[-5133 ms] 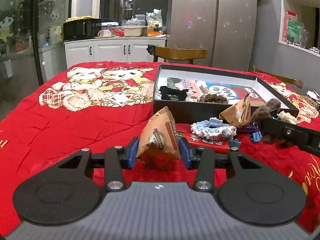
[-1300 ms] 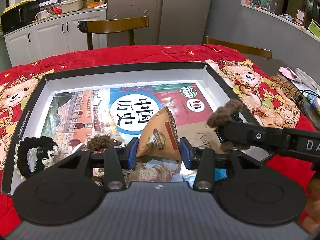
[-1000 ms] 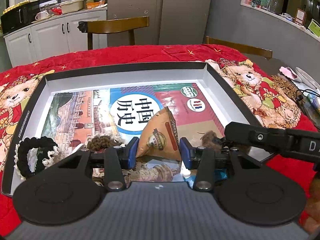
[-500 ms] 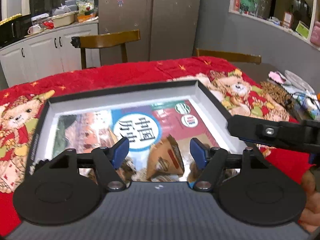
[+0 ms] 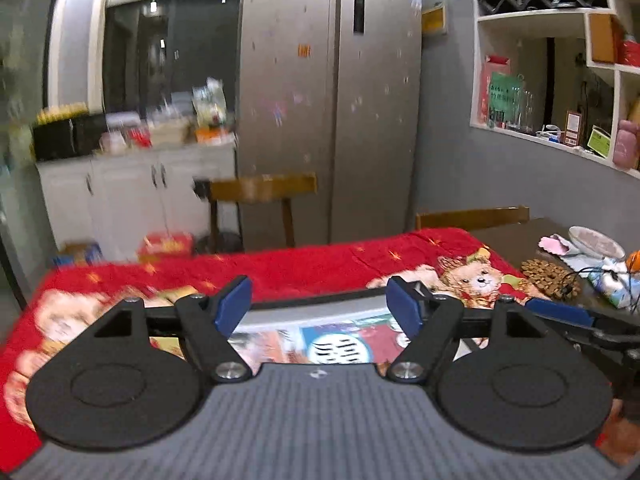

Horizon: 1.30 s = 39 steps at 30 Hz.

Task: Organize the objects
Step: 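Open the left tool to drop the packet while the right tool releases the pom-pom, then withdraw both tools from the box toward the remaining items on the quilt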

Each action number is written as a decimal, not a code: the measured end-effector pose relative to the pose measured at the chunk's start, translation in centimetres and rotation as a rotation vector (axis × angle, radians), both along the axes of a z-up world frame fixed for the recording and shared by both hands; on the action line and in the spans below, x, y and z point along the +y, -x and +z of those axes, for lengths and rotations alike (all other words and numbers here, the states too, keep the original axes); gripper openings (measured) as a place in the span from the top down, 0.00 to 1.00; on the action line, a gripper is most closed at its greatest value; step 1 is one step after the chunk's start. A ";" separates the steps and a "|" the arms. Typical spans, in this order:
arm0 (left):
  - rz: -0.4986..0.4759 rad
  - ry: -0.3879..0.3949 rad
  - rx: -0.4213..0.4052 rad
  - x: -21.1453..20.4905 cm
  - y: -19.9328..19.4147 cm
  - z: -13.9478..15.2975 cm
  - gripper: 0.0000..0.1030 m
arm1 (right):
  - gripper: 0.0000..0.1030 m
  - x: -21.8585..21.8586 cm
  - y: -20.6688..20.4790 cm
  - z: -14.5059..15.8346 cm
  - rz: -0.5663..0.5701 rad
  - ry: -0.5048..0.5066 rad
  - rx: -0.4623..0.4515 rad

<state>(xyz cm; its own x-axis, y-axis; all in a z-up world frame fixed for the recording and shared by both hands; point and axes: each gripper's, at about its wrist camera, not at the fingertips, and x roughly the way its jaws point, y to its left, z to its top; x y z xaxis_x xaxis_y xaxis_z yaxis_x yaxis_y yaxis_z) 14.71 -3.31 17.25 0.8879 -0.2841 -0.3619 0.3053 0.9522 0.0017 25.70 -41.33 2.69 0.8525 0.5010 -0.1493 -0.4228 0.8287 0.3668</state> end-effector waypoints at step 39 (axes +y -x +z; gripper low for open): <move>0.054 -0.277 0.116 1.8 6.1 -15.3 0.17 | 0.28 8.4 0.2 -9.4 0.049 0.362 0.260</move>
<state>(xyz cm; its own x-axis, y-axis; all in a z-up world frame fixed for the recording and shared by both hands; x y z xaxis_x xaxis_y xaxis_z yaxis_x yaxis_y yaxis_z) 8.58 -1.46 1.95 0.8474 -0.1134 -0.5187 0.2672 0.9353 0.2320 25.54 -32.97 -6.69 0.7400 0.4154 -0.5290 -0.3964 0.9047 0.1560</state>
